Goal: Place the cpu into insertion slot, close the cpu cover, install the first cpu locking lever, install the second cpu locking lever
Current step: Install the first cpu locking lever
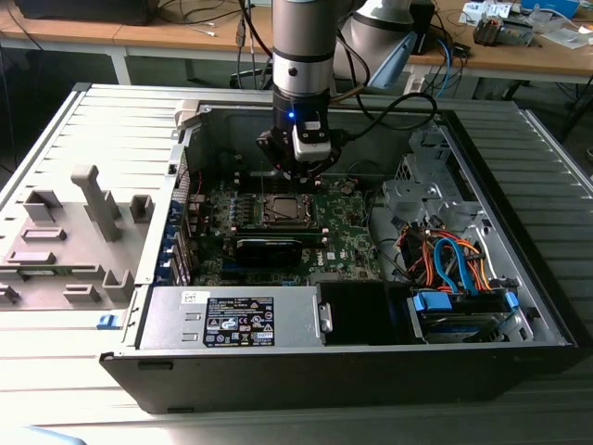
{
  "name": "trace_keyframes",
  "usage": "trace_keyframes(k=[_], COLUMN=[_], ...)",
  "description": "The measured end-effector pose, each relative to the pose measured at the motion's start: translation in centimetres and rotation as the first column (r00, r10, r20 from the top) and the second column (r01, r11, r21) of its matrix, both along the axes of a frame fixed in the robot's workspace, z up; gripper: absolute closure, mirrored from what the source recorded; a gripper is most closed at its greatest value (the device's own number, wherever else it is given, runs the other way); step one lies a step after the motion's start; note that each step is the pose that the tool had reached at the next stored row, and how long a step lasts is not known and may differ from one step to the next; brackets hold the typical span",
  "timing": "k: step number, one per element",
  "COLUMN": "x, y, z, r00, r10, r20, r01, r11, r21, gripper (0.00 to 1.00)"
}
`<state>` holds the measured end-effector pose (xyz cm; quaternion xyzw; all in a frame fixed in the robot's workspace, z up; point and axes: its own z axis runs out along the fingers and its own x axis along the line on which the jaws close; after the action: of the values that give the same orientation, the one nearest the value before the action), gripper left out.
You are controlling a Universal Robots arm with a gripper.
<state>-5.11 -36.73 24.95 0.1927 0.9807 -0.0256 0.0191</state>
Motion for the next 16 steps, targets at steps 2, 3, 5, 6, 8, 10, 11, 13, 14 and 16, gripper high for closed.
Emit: trace_keyframes(k=[2,3,5,6,8,10,11,13,14,16], x=[0.0,0.0,0.0,0.0,0.0,0.0,0.0,0.0,0.0,0.0], y=[0.0,0.0,0.0,0.0,0.0,0.0,0.0,0.0,0.0,0.0], z=[0.0,0.0,0.0,0.0,0.0,0.0,0.0,0.0,0.0,0.0], r00=[1.0,1.0,0.9999,0.9999,0.9998,0.9997,0.9997,0.9995,0.9995,0.9992], r10=[0.004,0.007,0.015,0.017,0.02,0.024,0.026,0.031,0.033,0.039], r20=[0.0,0.0,0.0,0.0,0.0,0.0,0.0,0.0,0.0,0.0], r01=[-0.004,-0.007,-0.015,-0.017,-0.02,-0.024,-0.026,-0.031,-0.033,-0.039], r11=[1.0,1.0,0.9999,0.9999,0.9998,0.9997,0.9997,0.9995,0.9995,0.9992], r21=[0.0,0.0001,0.0,0.0,0.0,0.0,0.0,0.0,0.0,-0.0001], gripper=[0.89,0.89,0.89,0.89,0.89,0.89,0.89,0.89,0.89,0.89])
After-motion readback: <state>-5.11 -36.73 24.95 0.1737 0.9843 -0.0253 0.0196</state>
